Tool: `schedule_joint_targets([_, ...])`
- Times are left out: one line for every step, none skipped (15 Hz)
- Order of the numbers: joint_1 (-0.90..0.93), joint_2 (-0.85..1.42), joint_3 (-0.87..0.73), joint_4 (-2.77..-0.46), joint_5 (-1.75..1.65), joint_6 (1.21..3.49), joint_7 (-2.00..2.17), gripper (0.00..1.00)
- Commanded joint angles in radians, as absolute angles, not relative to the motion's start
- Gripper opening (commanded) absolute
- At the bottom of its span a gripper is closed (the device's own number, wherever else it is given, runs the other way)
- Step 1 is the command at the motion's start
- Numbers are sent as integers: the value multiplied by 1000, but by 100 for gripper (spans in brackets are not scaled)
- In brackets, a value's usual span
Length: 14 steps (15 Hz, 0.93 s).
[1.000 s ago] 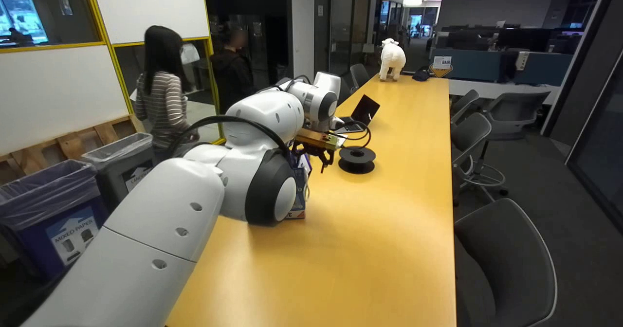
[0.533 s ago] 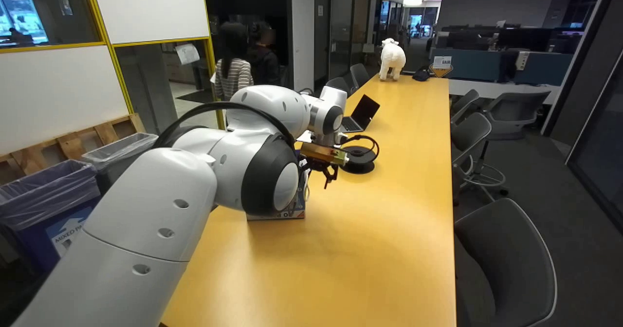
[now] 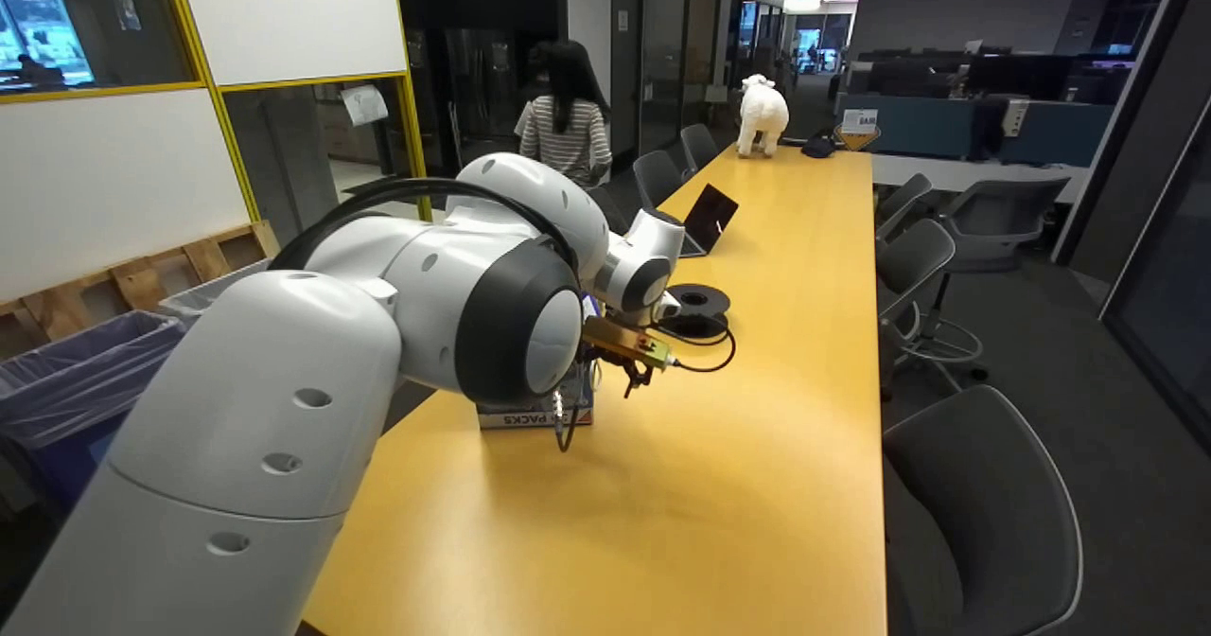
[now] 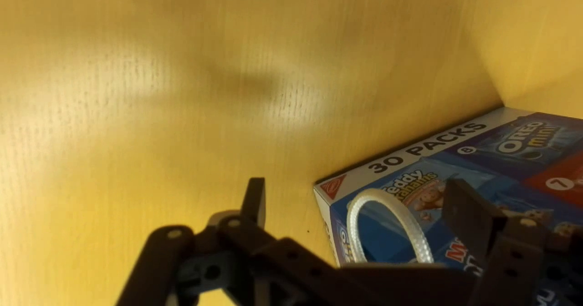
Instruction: Put the ropes inside the blue box.
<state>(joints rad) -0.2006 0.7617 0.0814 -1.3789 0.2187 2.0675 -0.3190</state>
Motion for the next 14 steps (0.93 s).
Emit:
schedule_joint_targets([-245,688,119,-1515,326,2155,-355,100])
schedule_joint_targets([-256,683,126,-1527,357,2180,-363,100])
schedule_joint_targets([-266,678,133,-1540,387,2198,-372,100])
schedule_joint_targets([-278,671,140,-1552,420,2227,-383,100])
schedule_joint_targets([-289,667,149,-1561,451,2249,-399,100])
schedule_joint_targets([-301,665,158,-1561,482,2260,-411,100])
schedule_joint_targets([-309,661,164,-1570,508,2279,-425,100])
schedule_joint_targets([-318,658,173,-1577,535,2294,-443,100])
schedule_joint_targets([-325,657,180,-1582,560,2307,-454,100])
schedule_joint_targets([-329,662,186,-1583,581,2315,-463,100])
schedule_joint_targets([-332,665,191,-1583,601,2322,-469,100])
schedule_joint_targets([-334,673,196,-1575,622,2313,-473,100])
schedule_joint_targets([-333,677,199,-1570,643,2311,-475,100])
schedule_joint_targets([-334,681,202,-1563,665,2298,-480,100])
